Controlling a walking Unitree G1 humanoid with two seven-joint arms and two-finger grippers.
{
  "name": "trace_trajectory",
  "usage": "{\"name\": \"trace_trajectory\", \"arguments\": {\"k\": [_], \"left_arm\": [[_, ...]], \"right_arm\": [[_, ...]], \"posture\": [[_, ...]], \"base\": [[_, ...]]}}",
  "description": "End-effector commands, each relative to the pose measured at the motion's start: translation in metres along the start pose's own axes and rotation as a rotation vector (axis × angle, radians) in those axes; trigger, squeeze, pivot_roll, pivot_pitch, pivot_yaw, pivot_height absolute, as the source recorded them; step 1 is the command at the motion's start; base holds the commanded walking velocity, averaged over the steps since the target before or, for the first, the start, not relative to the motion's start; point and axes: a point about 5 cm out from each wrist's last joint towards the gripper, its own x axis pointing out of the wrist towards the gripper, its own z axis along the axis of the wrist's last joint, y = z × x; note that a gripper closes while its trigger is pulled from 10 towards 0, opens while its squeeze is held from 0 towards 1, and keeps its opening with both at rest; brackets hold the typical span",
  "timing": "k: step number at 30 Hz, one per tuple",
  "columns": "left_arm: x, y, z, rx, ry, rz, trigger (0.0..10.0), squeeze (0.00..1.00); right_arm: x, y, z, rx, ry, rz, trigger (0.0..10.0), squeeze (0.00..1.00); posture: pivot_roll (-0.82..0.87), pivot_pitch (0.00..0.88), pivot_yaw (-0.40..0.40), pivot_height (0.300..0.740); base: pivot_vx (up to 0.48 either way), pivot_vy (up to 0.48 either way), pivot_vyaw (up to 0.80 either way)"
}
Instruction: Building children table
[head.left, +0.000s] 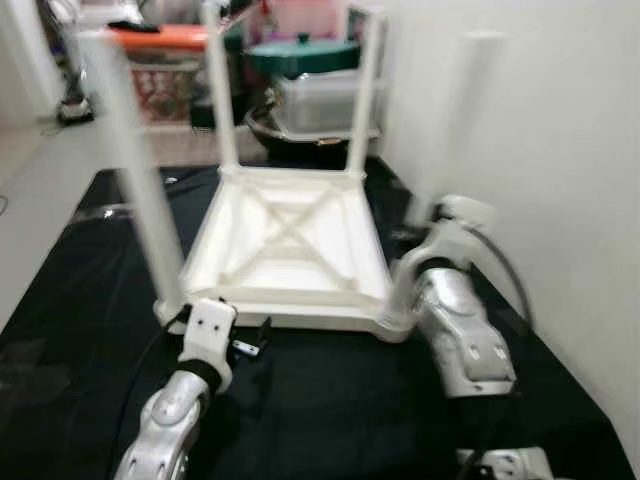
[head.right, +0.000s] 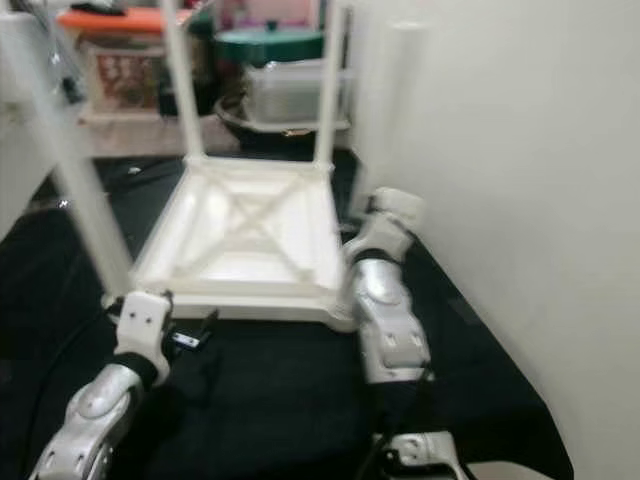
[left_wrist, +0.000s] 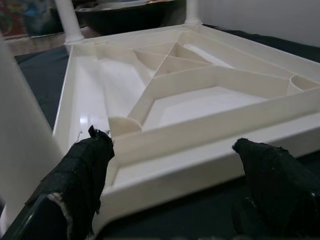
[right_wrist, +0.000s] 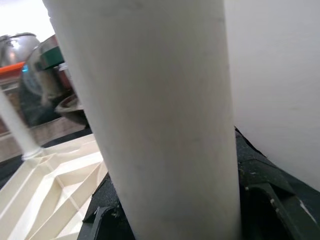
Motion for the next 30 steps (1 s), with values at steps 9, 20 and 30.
{"name": "trace_trajectory", "arguments": {"k": [9, 20, 30], "left_arm": [[0.004, 0.002, 0.001, 0.017, -0.001, -0.018, 10.0, 0.00], [0.003, 0.004, -0.002, 0.020, 0.005, -0.011, 10.0, 0.00], [-0.001, 0.008, -0.003, 0.035, 0.010, 0.005, 10.0, 0.00]], "right_arm": [[-0.021, 0.067, 0.002, 0.250, 0.069, 0.644, 10.0, 0.98], [-0.078, 0.086, 0.022, 0.241, 0.086, 1.498, 10.0, 0.00], [-0.062, 0.085, -0.025, 0.071, 0.205, 1.194, 0.0, 0.00]], "posture": [[0.08, 0.000, -0.051, 0.740], [0.09, 0.000, -0.058, 0.740], [0.09, 0.000, -0.058, 0.740]], "base": [[0.000, 0.000, 0.00], [0.000, 0.000, 0.00], [0.000, 0.000, 0.00]]}}
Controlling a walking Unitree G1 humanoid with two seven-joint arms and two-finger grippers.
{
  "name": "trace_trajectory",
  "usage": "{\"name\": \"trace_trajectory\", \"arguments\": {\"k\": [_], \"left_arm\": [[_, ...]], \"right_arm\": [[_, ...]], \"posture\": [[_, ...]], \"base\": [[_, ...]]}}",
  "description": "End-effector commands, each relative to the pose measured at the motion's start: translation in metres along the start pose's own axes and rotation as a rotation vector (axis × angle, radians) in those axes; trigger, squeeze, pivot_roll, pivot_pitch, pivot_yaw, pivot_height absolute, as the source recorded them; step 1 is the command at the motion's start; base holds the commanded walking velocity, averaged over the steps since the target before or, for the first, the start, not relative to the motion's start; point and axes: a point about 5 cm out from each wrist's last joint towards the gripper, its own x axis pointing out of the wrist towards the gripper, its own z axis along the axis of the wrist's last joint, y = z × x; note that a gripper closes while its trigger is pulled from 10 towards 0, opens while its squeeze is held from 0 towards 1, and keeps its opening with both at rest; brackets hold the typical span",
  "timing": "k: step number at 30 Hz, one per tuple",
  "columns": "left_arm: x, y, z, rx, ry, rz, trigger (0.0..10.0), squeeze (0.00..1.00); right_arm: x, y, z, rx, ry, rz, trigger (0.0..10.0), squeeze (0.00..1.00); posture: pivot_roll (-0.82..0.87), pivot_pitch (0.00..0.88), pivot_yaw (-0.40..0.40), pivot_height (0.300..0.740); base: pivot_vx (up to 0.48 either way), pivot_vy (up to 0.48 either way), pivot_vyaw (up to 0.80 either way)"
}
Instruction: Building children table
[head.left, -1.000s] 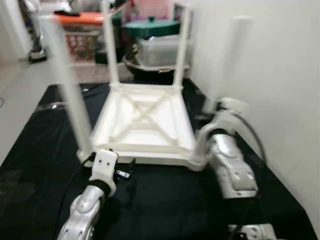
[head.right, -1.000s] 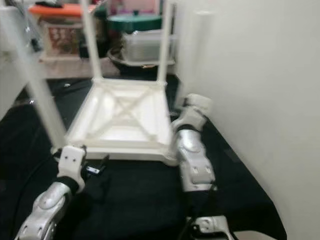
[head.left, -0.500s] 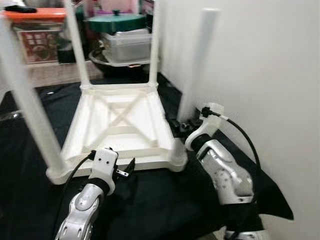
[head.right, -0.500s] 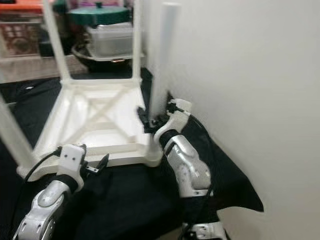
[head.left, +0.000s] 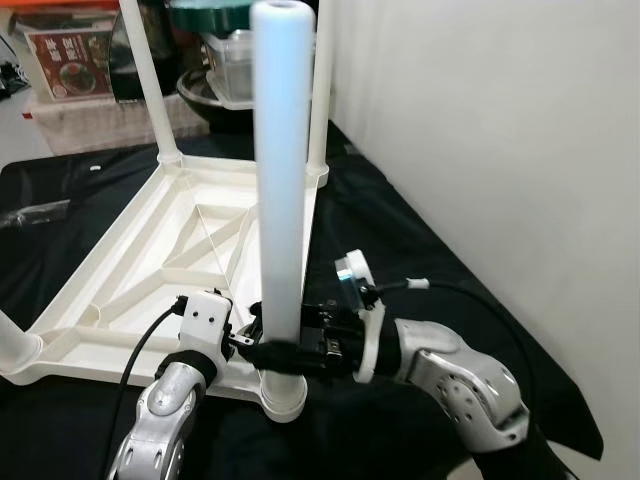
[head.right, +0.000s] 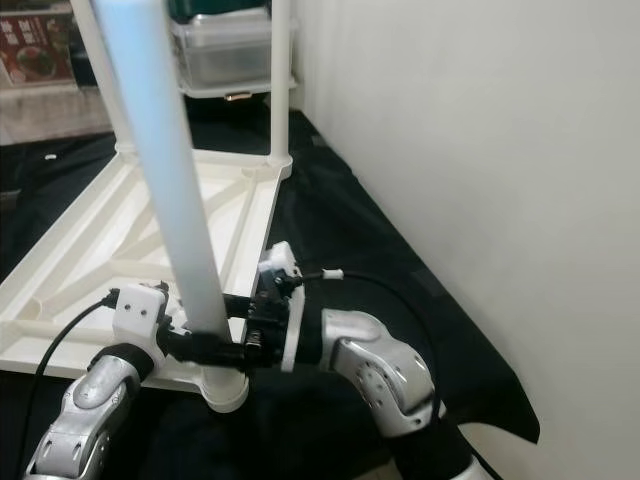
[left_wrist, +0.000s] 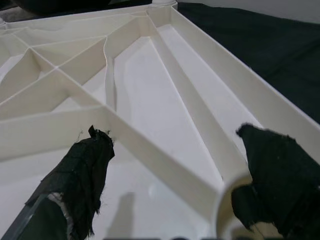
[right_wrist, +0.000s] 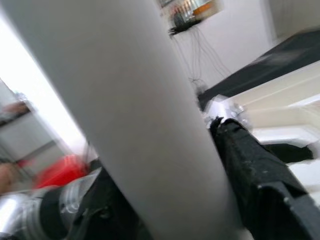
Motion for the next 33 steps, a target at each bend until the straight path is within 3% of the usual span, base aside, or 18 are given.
{"name": "trace_trajectory", "arguments": {"k": [1, 3, 4, 5, 7, 12, 13, 14, 15, 16, 18, 19, 20, 21, 22, 25, 30, 33], "left_arm": [[-0.002, 0.000, -0.002, 0.019, 0.010, -0.006, 10.0, 0.00], [-0.002, 0.000, -0.001, 0.017, 0.008, -0.006, 10.0, 0.00], [-0.002, 0.000, -0.001, 0.017, 0.008, -0.006, 10.0, 0.00], [-0.001, -0.002, -0.001, 0.018, 0.008, -0.012, 10.0, 0.00], [0.000, -0.002, -0.001, 0.019, 0.006, -0.016, 10.0, 0.00], [0.001, -0.003, 0.000, 0.018, 0.003, -0.018, 10.0, 0.00], [0.002, -0.005, 0.000, 0.020, 0.003, -0.029, 10.0, 0.00], [0.002, -0.005, 0.000, 0.020, 0.003, -0.029, 10.0, 0.00], [0.002, -0.005, -0.001, 0.021, 0.006, -0.031, 10.0, 0.00], [0.003, -0.005, -0.002, 0.021, 0.007, -0.032, 10.0, 0.00], [0.003, -0.005, -0.002, 0.021, 0.009, -0.031, 10.0, 0.00], [0.004, -0.005, -0.002, 0.019, 0.006, -0.035, 10.0, 0.00], [0.005, -0.006, -0.001, 0.017, 0.004, -0.037, 10.0, 0.00], [0.005, -0.005, 0.000, 0.016, 0.002, -0.038, 10.0, 0.00], [0.005, -0.003, 0.000, 0.016, 0.002, -0.034, 10.0, 0.00], [0.005, -0.002, -0.001, 0.016, 0.004, -0.029, 10.0, 0.00], [0.002, 0.001, -0.002, 0.020, 0.006, -0.013, 10.0, 0.00], [0.000, 0.002, -0.002, 0.019, 0.006, -0.002, 10.0, 0.00]], "right_arm": [[-0.005, -0.032, -0.013, 0.015, 0.059, -0.336, 0.0, 0.00], [-0.015, -0.063, -0.022, 0.027, 0.104, -0.730, 0.0, 0.00], [-0.015, -0.063, -0.022, 0.027, 0.104, -0.730, 0.0, 0.00], [-0.046, -0.083, -0.026, 0.029, 0.111, -1.090, 0.0, 0.00], [-0.091, -0.091, -0.032, 0.016, 0.131, -1.486, 0.0, 0.00], [-0.098, -0.083, -0.031, -0.034, 0.138, -1.537, 0.0, 0.00], [-0.075, -0.075, -0.028, -0.038, 0.138, -1.343, 10.0, 0.00], [-0.075, -0.075, -0.028, -0.038, 0.138, -1.343, 10.0, 0.00], [-0.057, -0.069, -0.019, -0.061, 0.073, -1.152, 10.0, 0.00], [-0.046, -0.066, -0.012, -0.069, 0.027, -1.034, 10.0, 0.65], [-0.040, -0.065, -0.008, -0.078, -0.005, -0.986, 10.0, 0.65], [-0.033, -0.064, 0.000, -0.049, -0.045, -0.884, 10.0, 1.00], [-0.028, -0.064, 0.004, -0.025, -0.067, -0.827, 10.0, 1.00], [-0.023, -0.061, 0.014, -0.055, -0.082, -0.712, 10.0, 0.00], [-0.019, -0.057, 0.021, -0.104, -0.069, -0.587, 10.0, 0.00], [-0.018, -0.052, 0.025, -0.148, -0.045, -0.476, 10.0, 0.00], [-0.017, -0.007, 0.024, -0.191, 0.018, 0.060, 10.0, 0.00], [-0.017, 0.007, 0.016, -0.178, 0.045, 0.174, 10.0, 0.00]], "posture": [[0.09, 0.000, -0.058, 0.740], [0.09, 0.000, -0.050, 0.740], [0.09, 0.000, -0.050, 0.740], [0.09, 0.000, -0.051, 0.740], [0.08, 0.000, -0.045, 0.740], [0.08, 0.000, -0.034, 0.740], [0.06, 0.000, -0.030, 0.740], [0.06, 0.000, -0.030, 0.740], [0.06, 0.000, -0.024, 0.740], [0.06, 0.000, -0.023, 0.740], [0.06, 0.000, -0.023, 0.740], [0.07, 0.000, -0.027, 0.740], [0.07, 0.000, -0.029, 0.740], [0.07, 0.000, -0.032, 0.740], [0.07, 0.000, -0.031, 0.740], [0.07, 0.000, -0.035, 0.740], [0.09, 0.000, -0.057, 0.740], [0.11, 0.000, -0.060, 0.740]], "base": [[0.000, 0.000, 0.00], [0.000, 0.000, 0.00], [0.000, 0.000, 0.00], [0.000, 0.000, 0.00], [0.000, 0.000, 0.00], [0.000, 0.000, 0.00], [0.000, 0.000, 0.00], [0.000, 0.000, 0.00], [0.000, 0.000, 0.00], [0.000, 0.000, 0.00], [0.000, 0.000, 0.00], [0.000, 0.000, 0.00], [0.000, 0.000, 0.00], [0.000, 0.000, 0.00], [0.000, 0.000, 0.00], [0.000, 0.000, 0.00], [0.000, 0.000, 0.00], [0.000, 0.000, 0.00]]}}
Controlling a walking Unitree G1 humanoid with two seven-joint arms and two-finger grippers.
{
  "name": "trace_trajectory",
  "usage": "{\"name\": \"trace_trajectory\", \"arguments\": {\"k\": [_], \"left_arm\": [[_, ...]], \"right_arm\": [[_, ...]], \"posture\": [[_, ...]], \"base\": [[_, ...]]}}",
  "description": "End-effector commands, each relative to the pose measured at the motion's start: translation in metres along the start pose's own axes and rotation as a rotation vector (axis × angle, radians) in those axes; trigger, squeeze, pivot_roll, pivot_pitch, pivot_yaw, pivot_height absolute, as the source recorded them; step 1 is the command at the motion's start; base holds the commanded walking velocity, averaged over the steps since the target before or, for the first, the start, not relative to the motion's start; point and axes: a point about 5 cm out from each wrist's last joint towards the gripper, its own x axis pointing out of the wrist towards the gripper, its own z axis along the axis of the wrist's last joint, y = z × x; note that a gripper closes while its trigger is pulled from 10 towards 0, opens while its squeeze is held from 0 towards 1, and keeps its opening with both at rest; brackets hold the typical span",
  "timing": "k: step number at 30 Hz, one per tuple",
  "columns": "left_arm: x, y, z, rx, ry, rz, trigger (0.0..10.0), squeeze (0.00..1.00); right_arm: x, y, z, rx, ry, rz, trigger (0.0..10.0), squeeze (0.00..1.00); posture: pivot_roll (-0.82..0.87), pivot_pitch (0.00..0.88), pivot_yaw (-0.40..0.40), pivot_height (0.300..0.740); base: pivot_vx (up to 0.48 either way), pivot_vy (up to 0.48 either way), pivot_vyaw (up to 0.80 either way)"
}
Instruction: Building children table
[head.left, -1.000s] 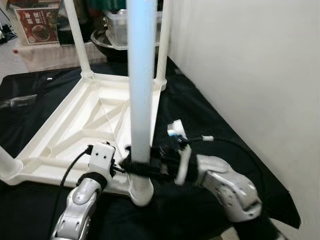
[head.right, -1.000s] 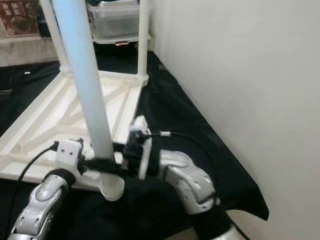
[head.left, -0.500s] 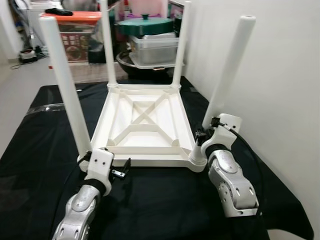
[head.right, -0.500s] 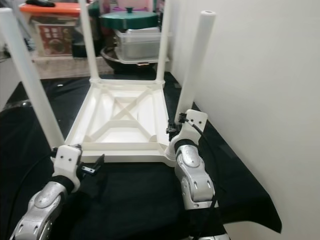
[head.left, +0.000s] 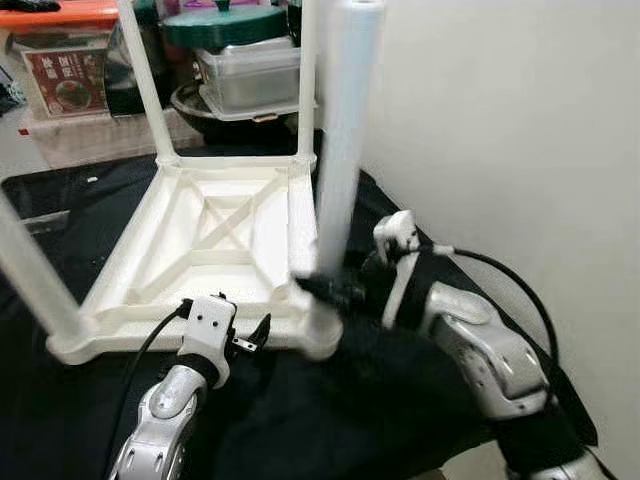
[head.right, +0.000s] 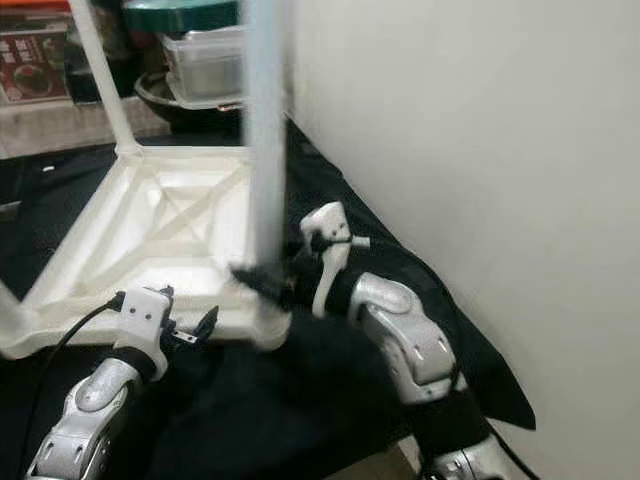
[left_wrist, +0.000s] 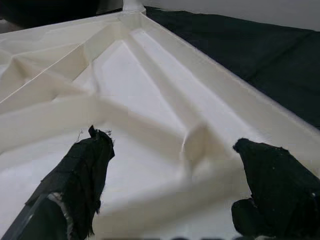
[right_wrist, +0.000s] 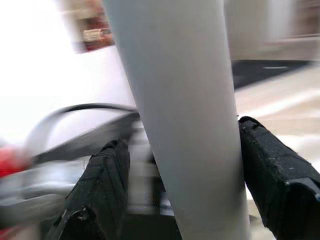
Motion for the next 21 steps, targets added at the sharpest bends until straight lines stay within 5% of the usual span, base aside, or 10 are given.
{"name": "trace_trajectory", "arguments": {"k": [1, 2, 4, 5, 6, 10, 12, 14, 16, 21], "left_arm": [[-0.005, 0.004, -0.004, 0.012, 0.019, 0.019, 10.0, 0.00], [-0.005, 0.004, -0.004, 0.012, 0.019, 0.019, 10.0, 0.00], [-0.008, 0.005, -0.005, 0.012, 0.022, 0.027, 10.0, 0.00], [-0.008, 0.005, -0.005, 0.012, 0.022, 0.027, 10.0, 0.00], [-0.010, 0.008, -0.006, 0.017, 0.030, 0.036, 10.0, 0.00], [-0.011, 0.009, -0.006, 0.017, 0.032, 0.039, 10.0, 0.00], [-0.011, 0.008, -0.007, 0.017, 0.033, 0.034, 10.0, 0.00], [-0.009, 0.006, -0.007, 0.017, 0.033, 0.028, 10.0, 0.00], [-0.007, 0.003, -0.007, 0.014, 0.031, 0.020, 10.0, 0.00], [-0.007, 0.002, -0.006, 0.014, 0.032, 0.018, 10.0, 0.00]], "right_arm": [[0.006, 0.026, -0.009, 0.029, 0.001, 0.178, 10.0, 0.00], [0.006, 0.026, -0.009, 0.029, 0.001, 0.178, 10.0, 0.00], [0.007, 0.031, -0.017, 0.074, 0.001, 0.184, 2.9, 0.00], [0.007, 0.031, -0.017, 0.074, 0.001, 0.184, 2.9, 0.00], [0.009, 0.025, -0.021, 0.109, -0.025, 0.070, 0.0, 0.00], [0.014, -0.006, -0.030, 0.110, 0.003, -0.291, 0.0, 0.00], [-0.018, -0.057, -0.051, 0.166, 0.137, -0.990, 0.0, 0.00], [-0.055, -0.071, -0.066, 0.201, 0.226, -1.386, 0.0, 0.00], [-0.084, -0.064, -0.065, 0.150, 0.243, -1.572, 0.0, 0.00], [-0.089, -0.058, -0.060, 0.112, 0.236, -1.604, 0.0, 0.00]], "posture": [[0.11, 0.000, -0.062, 0.740], [0.11, 0.000, -0.062, 0.740], [0.11, 0.000, -0.066, 0.740], [0.11, 0.000, -0.066, 0.740], [0.11, 0.000, -0.063, 0.740], [0.10, 0.000, -0.053, 0.740], [0.09, 0.000, -0.048, 0.740], [0.09, 0.000, -0.042, 0.740], [0.08, 0.000, -0.034, 0.740], [0.08, 0.000, -0.029, 0.740]], "base": [[0.000, 0.000, 0.00], [0.000, 0.000, 0.00], [0.000, 0.000, 0.00], [0.000, 0.000, 0.00], [0.000, 0.000, 0.00], [0.000, 0.000, 0.00], [0.000, 0.000, 0.00], [0.000, 0.000, 0.00], [0.000, 0.000, 0.00], [0.000, 0.000, 0.00]]}}
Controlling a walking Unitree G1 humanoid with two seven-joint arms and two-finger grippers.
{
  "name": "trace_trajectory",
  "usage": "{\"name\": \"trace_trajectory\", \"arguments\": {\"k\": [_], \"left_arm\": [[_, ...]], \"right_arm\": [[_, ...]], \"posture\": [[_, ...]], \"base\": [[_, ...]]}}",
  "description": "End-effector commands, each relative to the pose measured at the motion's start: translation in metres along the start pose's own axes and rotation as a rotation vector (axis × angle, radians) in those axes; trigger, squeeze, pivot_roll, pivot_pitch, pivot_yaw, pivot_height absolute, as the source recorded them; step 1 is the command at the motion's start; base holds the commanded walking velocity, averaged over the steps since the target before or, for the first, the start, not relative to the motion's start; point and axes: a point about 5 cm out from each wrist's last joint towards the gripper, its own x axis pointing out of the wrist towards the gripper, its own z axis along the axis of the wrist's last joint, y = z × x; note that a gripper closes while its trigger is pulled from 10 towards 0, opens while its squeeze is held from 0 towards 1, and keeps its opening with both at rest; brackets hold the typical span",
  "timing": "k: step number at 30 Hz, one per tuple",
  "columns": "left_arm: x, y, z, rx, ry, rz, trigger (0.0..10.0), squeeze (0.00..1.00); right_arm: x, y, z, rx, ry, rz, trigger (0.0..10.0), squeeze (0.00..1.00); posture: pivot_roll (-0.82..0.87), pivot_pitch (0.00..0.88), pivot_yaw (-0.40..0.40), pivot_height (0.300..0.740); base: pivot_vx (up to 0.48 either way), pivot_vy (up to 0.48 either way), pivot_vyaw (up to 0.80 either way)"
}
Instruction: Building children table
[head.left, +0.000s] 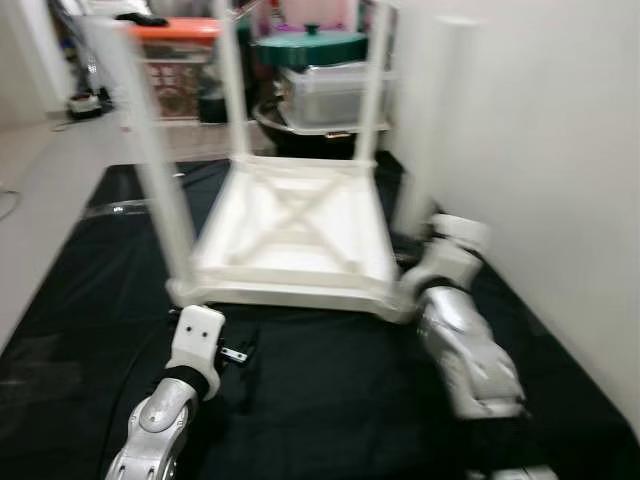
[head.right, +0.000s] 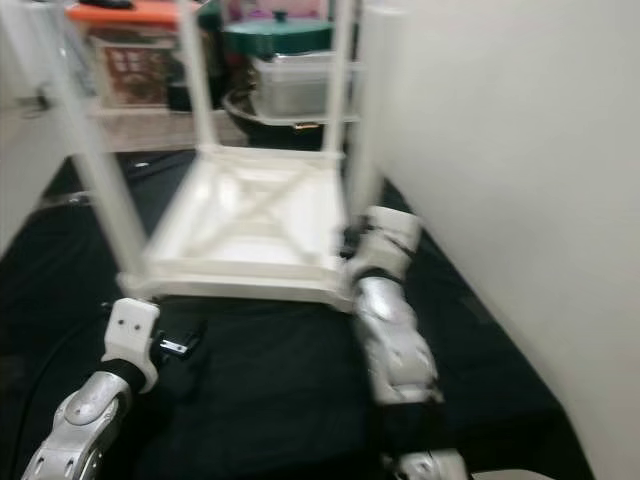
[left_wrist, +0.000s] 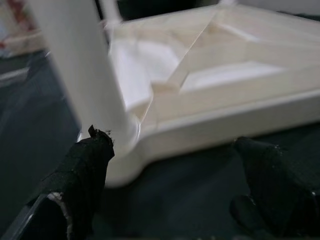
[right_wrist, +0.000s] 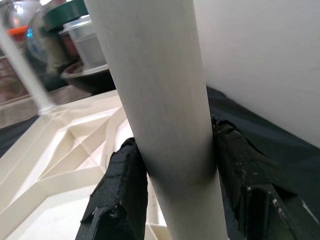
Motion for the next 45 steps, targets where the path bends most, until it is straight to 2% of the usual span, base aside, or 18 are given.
{"name": "trace_trajectory", "arguments": {"k": [1, 3, 4, 6, 7, 11, 12, 20, 25, 29, 30, 35, 36, 37, 39, 40, 41, 45], "left_arm": [[0.002, -0.006, 0.000, 0.009, 0.006, -0.024, 10.0, 0.00], [0.002, -0.006, 0.000, 0.009, 0.006, -0.024, 10.0, 0.00], [0.002, -0.006, -0.001, 0.009, 0.008, -0.027, 10.0, 0.00], [0.002, -0.006, -0.001, 0.009, 0.008, -0.030, 10.0, 0.00], [0.003, -0.006, -0.001, 0.009, 0.008, -0.031, 10.0, 0.00], [0.004, -0.004, -0.001, 0.010, 0.007, -0.030, 10.0, 0.00], [0.003, -0.002, 0.000, 0.011, 0.006, -0.027, 10.0, 0.00], [0.002, 0.000, -0.002, 0.012, 0.009, -0.021, 10.0, 0.00], [0.006, -0.002, 0.000, 0.014, 0.004, -0.025, 10.0, 0.00], [0.007, -0.003, 0.002, 0.016, -0.004, -0.023, 10.0, 0.00], [0.004, -0.002, 0.002, 0.017, -0.004, -0.012, 10.0, 0.00], [0.000, -0.002, 0.000, 0.016, 0.001, -0.010, 10.0, 0.00], [0.000, -0.003, 0.000, 0.016, 0.003, -0.010, 10.0, 0.00], [0.000, -0.003, 0.000, 0.016, 0.003, -0.010, 10.0, 0.00], [0.000, -0.003, 0.000, 0.015, 0.003, -0.010, 10.0, 0.00], [0.000, -0.003, 0.000, 0.015, 0.003, -0.010, 10.0, 0.00], [0.000, -0.002, 0.000, 0.015, 0.003, -0.010, 10.0, 0.00], [-0.001, -0.001, 0.000, 0.019, 0.005, -0.011, 10.0, 0.00]], "right_arm": [[-0.008, -0.008, -0.025, -0.057, 0.130, -0.053, 0.0, 0.00], [-0.008, -0.008, -0.025, -0.057, 0.130, -0.053, 0.0, 0.00], [-0.011, 0.005, -0.025, -0.029, 0.146, 0.041, 10.0, 0.00], [-0.013, 0.017, -0.020, 0.019, 0.116, 0.149, 10.0, 0.00], [-0.014, 0.024, -0.011, 0.059, 0.064, 0.205, 10.0, 1.00], [-0.008, 0.037, 0.004, 0.079, -0.012, 0.296, 10.0, 1.00], [-0.004, 0.042, 0.011, 0.080, -0.037, 0.322, 10.0, 0.05], [0.008, 0.052, 0.035, 0.033, -0.145, 0.591, 10.0, 0.00], [0.016, 0.052, 0.035, -0.110, -0.144, 1.020, 10.0, 0.00], [0.003, 0.053, 0.029, -0.087, -0.077, 1.319, 10.0, 0.00], [-0.026, 0.059, 0.020, -0.141, -0.033, 1.611, 10.0, 0.00], [-0.044, 0.065, 0.013, -0.119, -0.002, 1.727, 9.1, 0.00], [-0.047, 0.068, 0.013, -0.092, -0.006, 1.733, 7.0, 0.00], [-0.047, 0.068, 0.013, -0.092, -0.006, 1.733, 7.0, 0.00], [-0.056, 0.073, 0.017, 0.017, -0.026, 1.732, 3.2, 0.00], [-0.056, 0.073, 0.017, 0.017, -0.026, 1.732, 3.2, 0.00], [-0.058, 0.074, 0.019, 0.074, -0.047, 1.738, 0.0, 0.00], [-0.057, 0.075, 0.022, 0.194, -0.089, 1.612, 0.0, 0.00]], "posture": [[0.07, 0.000, -0.025, 0.740], [0.07, 0.000, -0.025, 0.740], [0.07, 0.000, -0.024, 0.740], [0.07, 0.000, -0.022, 0.740], [0.07, 0.000, -0.025, 0.740], [0.08, 0.000, -0.033, 0.740], [0.08, 0.000, -0.035, 0.740], [0.09, 0.000, -0.034, 0.740], [0.11, 0.000, -0.053, 0.740], [0.11, 0.000, -0.058, 0.740], [0.12, 0.000, -0.066, 0.740], [0.12, 0.000, -0.067, 0.740], [0.12, 0.000, -0.067, 0.740], [0.12, 0.000, -0.067, 0.740], [0.12, 0.000, -0.064, 0.740], [0.12, 0.000, -0.064, 0.740], [0.12, 0.000, -0.062, 0.740], [0.11, 0.000, -0.050, 0.740]], "base": [[0.000, 0.000, 0.00], [0.000, 0.000, 0.00], [0.000, 0.000, 0.00], [0.000, 0.000, 0.00], [0.000, 0.000, 0.00], [0.000, 0.000, 0.00], [0.000, 0.000, 0.00], [0.000, 0.000, 0.00], [0.000, 0.000, 0.00], [0.000, 0.000, 0.00], [0.000, 0.000, 0.00], [0.000, 0.000, 0.00], [0.000, 0.000, 0.00], [0.000, 0.000, 0.00], [0.000, 0.000, 0.00], [0.000, 0.000, 0.00], [0.000, 0.000, 0.00], [0.000, 0.000, 0.00]]}}
